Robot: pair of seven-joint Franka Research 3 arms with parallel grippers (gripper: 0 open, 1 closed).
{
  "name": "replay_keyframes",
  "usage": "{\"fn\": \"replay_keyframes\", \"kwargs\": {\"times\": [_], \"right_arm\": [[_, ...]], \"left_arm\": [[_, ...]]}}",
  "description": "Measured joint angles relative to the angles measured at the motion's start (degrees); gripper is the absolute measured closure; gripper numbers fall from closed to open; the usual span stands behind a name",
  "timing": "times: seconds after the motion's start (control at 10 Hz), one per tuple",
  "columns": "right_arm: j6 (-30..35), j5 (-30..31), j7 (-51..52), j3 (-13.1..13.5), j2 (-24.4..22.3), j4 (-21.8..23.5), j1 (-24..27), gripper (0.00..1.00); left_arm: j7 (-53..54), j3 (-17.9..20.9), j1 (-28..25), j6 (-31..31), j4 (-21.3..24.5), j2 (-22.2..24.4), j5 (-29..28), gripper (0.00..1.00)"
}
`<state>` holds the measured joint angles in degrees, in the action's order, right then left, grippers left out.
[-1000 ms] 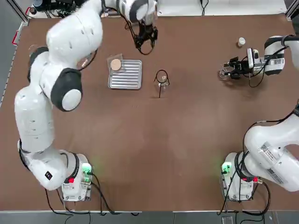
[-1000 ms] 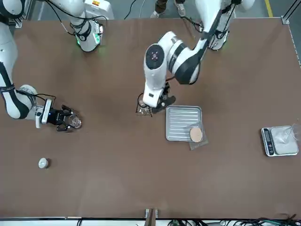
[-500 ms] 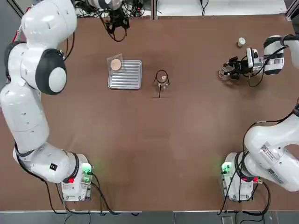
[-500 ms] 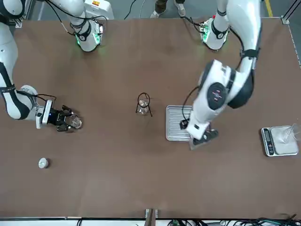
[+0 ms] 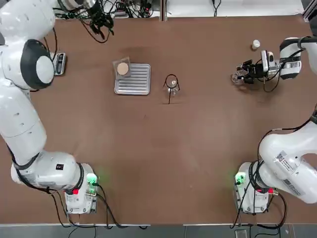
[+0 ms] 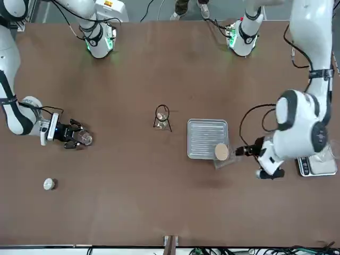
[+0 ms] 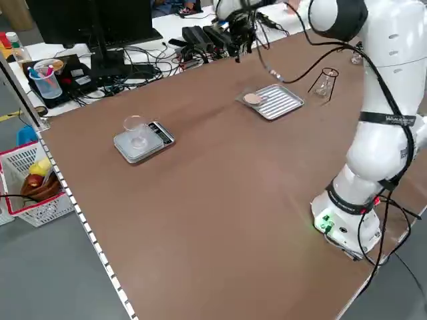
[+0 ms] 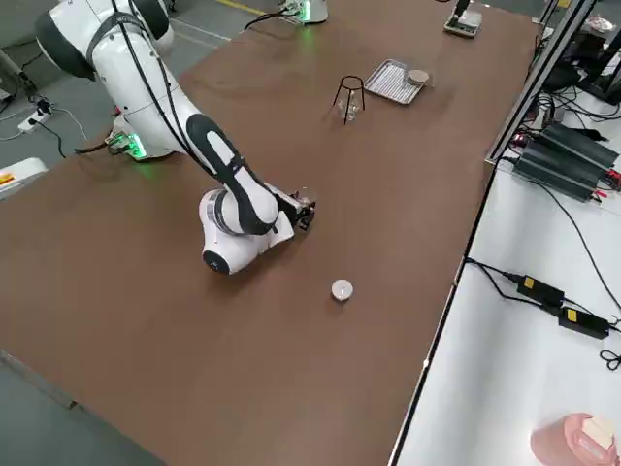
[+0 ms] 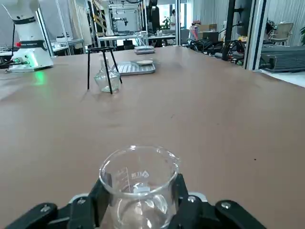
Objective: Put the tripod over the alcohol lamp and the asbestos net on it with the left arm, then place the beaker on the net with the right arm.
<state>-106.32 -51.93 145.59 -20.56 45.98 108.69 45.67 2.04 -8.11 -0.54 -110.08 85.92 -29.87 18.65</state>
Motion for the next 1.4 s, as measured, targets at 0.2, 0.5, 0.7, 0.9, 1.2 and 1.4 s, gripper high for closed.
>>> {"fn": "replay_keyframes", "kwargs": {"times": [0.2,0.5,0.7,0.9,1.2,1.4], "right_arm": [[0.0,0.0,0.0,0.0,0.0,0.0,-0.3,0.42],[0.0,-0.1,0.0,0.0,0.0,-0.1,-0.5,0.42],[0.0,-0.3,0.0,0.0,0.0,-0.2,-0.7,0.42],[0.0,-1.0,0.0,-0.1,0.0,-0.4,-1.7,0.42],[0.0,-1.3,-0.1,-0.1,0.0,-1.1,-3.2,0.42],[0.0,-1.8,-0.2,-0.1,0.0,-1.5,-3.6,0.42]], "left_arm": [[11.6,0.0,-3.3,-0.4,1.0,-2.7,8.5,0.23],[21.8,-0.1,-5.8,-1.4,0.9,-9.4,16.3,0.23],[27.2,-0.1,-7.0,-1.6,0.8,-11.8,20.3,0.24],[29.7,-0.1,-8.2,-1.6,0.8,-13.8,22.7,0.23],[30.2,-0.6,-7.9,-3.5,0.8,-15.9,22.9,0.25],[30.4,-0.7,-7.2,-5.3,0.8,-17.1,22.9,0.26]]}}
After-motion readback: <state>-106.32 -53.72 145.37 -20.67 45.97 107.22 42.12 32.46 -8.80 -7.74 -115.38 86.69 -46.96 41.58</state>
